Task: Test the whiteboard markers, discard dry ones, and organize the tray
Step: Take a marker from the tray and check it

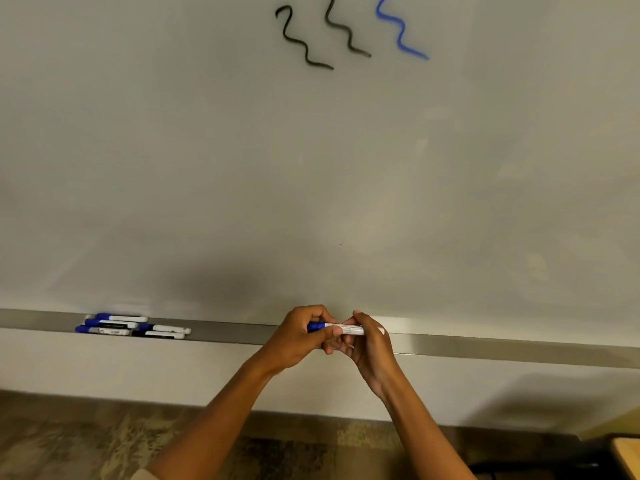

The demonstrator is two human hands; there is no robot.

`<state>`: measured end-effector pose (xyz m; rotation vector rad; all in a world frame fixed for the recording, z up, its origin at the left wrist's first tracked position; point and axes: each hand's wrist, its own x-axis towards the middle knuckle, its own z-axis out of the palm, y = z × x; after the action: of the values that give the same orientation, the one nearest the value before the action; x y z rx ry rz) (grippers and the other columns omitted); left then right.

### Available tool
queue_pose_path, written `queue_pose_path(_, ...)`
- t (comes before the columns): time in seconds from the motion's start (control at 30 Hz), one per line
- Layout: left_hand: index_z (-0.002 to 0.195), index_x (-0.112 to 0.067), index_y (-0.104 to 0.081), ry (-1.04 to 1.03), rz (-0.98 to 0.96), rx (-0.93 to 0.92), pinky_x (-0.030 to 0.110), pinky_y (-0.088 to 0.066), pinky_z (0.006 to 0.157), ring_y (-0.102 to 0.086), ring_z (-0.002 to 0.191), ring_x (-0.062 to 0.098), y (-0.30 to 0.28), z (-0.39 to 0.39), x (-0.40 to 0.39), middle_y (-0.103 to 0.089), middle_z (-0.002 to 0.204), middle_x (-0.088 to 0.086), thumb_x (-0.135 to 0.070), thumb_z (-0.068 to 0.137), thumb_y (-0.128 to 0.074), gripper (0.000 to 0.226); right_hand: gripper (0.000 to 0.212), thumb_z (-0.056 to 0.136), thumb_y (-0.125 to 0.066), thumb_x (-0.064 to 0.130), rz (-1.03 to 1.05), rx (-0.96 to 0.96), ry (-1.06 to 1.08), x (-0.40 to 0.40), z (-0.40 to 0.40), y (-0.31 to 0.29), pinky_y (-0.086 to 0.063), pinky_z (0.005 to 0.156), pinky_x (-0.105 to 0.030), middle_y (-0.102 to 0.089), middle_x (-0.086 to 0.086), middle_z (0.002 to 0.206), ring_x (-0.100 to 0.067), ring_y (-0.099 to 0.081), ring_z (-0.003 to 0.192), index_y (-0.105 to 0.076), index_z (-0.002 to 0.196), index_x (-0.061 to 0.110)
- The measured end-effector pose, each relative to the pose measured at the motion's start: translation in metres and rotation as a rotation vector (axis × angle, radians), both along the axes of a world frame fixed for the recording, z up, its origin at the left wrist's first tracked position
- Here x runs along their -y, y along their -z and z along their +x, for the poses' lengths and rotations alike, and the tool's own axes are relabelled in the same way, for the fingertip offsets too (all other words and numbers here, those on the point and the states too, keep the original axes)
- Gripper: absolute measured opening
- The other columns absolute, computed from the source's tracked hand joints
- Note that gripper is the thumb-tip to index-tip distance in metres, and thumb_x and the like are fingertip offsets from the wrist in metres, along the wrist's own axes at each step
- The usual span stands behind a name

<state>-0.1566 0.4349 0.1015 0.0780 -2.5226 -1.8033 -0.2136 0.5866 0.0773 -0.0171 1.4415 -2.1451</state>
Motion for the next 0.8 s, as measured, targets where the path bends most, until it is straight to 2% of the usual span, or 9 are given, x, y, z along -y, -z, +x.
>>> queue_pose_path(0.17, 0.095, -0.008, -0.063, 0.006, 0.031, 0.058, 0.030, -0.059, 0.073, -0.068, 0.071, 0.023, 0.011, 0.008, 0.009, -0.068, 0.082, 0.005, -0.022, 0.092, -0.065, 0.015, 0.033, 0.103, -0.047, 0.021, -0.008, 0.034, -0.041, 0.009, 0.007, 0.007, -0.056, 0.090, -0.047, -0.061, -0.010, 0.065, -0.023, -0.064, 0.071, -0.062, 0.081, 0.003)
queue_pose_path(0.3, 0.096, -0.008, -0.065, -0.053, 0.056, 0.085, 0.027, -0.058, 0.072, -0.066, 0.071, 0.020, 0.025, 0.020, 0.023, -0.069, 0.084, -0.002, -0.021, 0.091, -0.068, 0.014, 0.026, 0.099, -0.056, 0.021, 0.021, 0.068, -0.114, 0.020, 0.013, 0.019, -0.053, 0.095, -0.050, -0.064, -0.015, 0.082, -0.027, -0.063, 0.082, -0.068, 0.078, 0.013)
queue_pose_path(0.4, 0.099, -0.012, -0.068, -0.138, 0.092, 0.105, 0.027, -0.059, 0.073, -0.067, 0.076, 0.019, 0.040, 0.030, 0.039, -0.069, 0.092, 0.000, -0.024, 0.087, -0.072, 0.017, 0.015, 0.095, -0.065, 0.024, 0.094, 0.064, -0.175, 0.032, 0.018, 0.027, -0.055, 0.092, -0.045, -0.066, -0.010, 0.081, -0.022, -0.065, 0.080, -0.067, 0.086, 0.012)
queue_pose_path(0.53, 0.103, -0.015, -0.065, -0.299, 0.127, 0.167, 0.027, -0.059, 0.075, -0.068, 0.087, 0.024, 0.065, 0.046, 0.075, -0.068, 0.098, 0.005, -0.027, 0.082, -0.078, 0.028, 0.020, 0.089, -0.072, 0.031, 0.224, -0.011, -0.239, 0.058, 0.028, 0.040, -0.057, 0.090, -0.041, -0.069, -0.010, 0.081, -0.023, -0.067, 0.083, -0.069, 0.093, 0.011)
queue_pose_path(0.67, 0.109, -0.018, -0.060, -0.470, 0.192, 0.194, 0.036, -0.060, 0.080, -0.069, 0.090, 0.023, 0.087, 0.063, 0.125, -0.071, 0.098, 0.006, -0.021, 0.087, -0.072, 0.025, 0.021, 0.088, -0.074, 0.030, 0.305, -0.059, -0.204, 0.097, 0.036, 0.055, -0.058, 0.086, -0.037, -0.076, -0.009, 0.087, -0.023, -0.071, 0.085, -0.073, 0.100, 0.013)
queue_pose_path(0.73, 0.112, -0.023, -0.057, -0.548, 0.164, 0.203, 0.032, -0.058, 0.080, -0.067, 0.095, 0.022, 0.097, 0.074, 0.158, -0.069, 0.102, 0.004, -0.023, 0.090, -0.069, 0.025, 0.015, 0.091, -0.071, 0.026, 0.341, -0.105, -0.192, 0.124, 0.039, 0.061, -0.057, 0.082, -0.034, -0.077, -0.007, 0.091, -0.022, -0.070, 0.086, -0.074, 0.102, 0.017)
queue_pose_path(0.8, 0.113, -0.023, -0.056, -0.593, 0.067, 0.204, 0.020, -0.052, 0.079, -0.064, 0.099, 0.017, 0.106, 0.085, 0.194, -0.067, 0.105, 0.001, -0.025, 0.091, -0.066, 0.024, 0.011, 0.093, -0.068, 0.020, 0.390, -0.186, -0.203, 0.154, 0.041, 0.069, -0.054, 0.077, -0.029, -0.076, -0.003, 0.094, -0.020, -0.068, 0.088, -0.073, 0.102, 0.022)
